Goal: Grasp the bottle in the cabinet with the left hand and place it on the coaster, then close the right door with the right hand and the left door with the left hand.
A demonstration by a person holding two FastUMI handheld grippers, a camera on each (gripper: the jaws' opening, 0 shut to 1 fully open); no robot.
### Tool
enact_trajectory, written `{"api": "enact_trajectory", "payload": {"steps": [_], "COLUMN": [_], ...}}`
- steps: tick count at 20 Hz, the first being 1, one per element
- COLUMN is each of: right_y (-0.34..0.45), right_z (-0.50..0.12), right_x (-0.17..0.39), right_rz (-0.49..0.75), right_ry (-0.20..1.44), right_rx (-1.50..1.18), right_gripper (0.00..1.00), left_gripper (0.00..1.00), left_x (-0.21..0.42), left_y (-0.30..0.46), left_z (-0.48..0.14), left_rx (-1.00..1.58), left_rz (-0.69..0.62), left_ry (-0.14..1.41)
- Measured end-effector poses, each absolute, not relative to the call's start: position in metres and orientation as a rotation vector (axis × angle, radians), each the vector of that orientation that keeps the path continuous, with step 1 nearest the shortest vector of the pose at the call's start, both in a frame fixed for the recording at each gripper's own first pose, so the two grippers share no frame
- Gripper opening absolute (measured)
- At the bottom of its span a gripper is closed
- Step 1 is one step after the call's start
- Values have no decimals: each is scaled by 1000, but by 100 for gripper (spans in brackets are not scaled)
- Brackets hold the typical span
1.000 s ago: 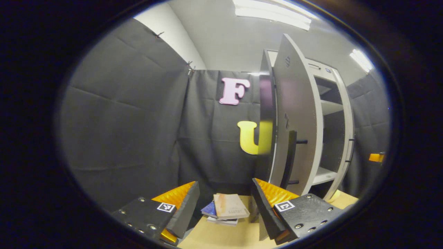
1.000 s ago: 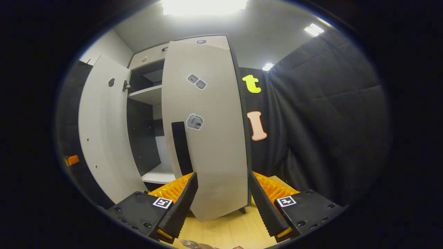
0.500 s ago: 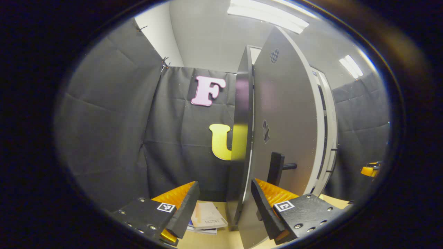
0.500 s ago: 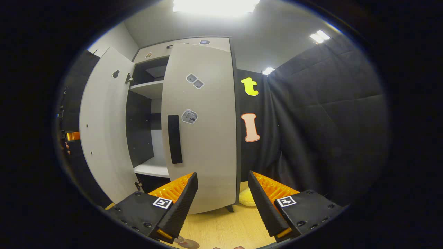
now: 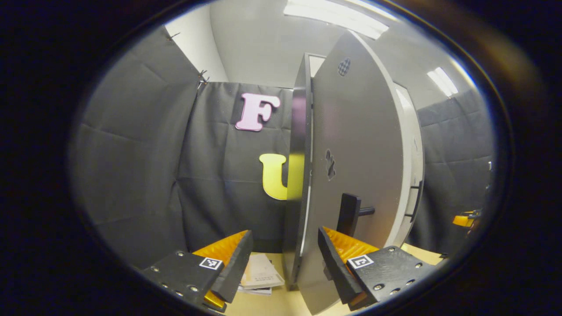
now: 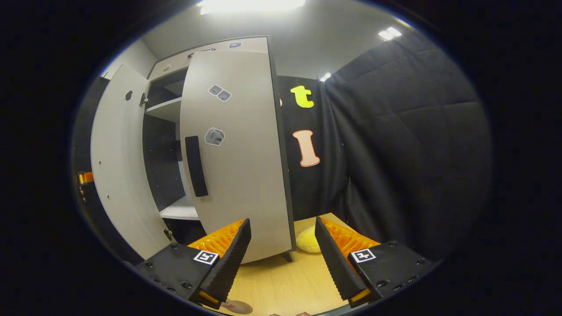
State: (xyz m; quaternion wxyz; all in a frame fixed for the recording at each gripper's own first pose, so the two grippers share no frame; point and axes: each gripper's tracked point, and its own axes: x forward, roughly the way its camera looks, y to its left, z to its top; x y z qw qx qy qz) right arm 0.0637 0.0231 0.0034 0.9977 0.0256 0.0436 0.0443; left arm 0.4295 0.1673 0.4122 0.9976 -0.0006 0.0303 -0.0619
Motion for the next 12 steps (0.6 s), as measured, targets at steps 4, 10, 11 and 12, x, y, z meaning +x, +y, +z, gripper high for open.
{"api": "enact_trajectory", "payload": {"steps": [4, 10, 11, 12], "right_y": [18, -3, -8, -13], "right_z": [7, 12, 12, 14], "right_x": [80, 96, 102, 107], "right_rz": [107, 129, 128, 127], "right_ry": [90, 94, 98, 101], "right_rx": [54, 39, 39, 41], "right_gripper": [94, 93, 93, 93], "left_gripper": [91, 95, 88, 88], "left_x": [432, 462, 466, 467], "left_y": [115, 62, 49, 37], "left_z": [404, 385, 383, 381], "left_rx": [-15, -133, -167, -194], "left_rz": [-187, -129, -140, -153], "left_ry": [74, 79, 76, 75]}}
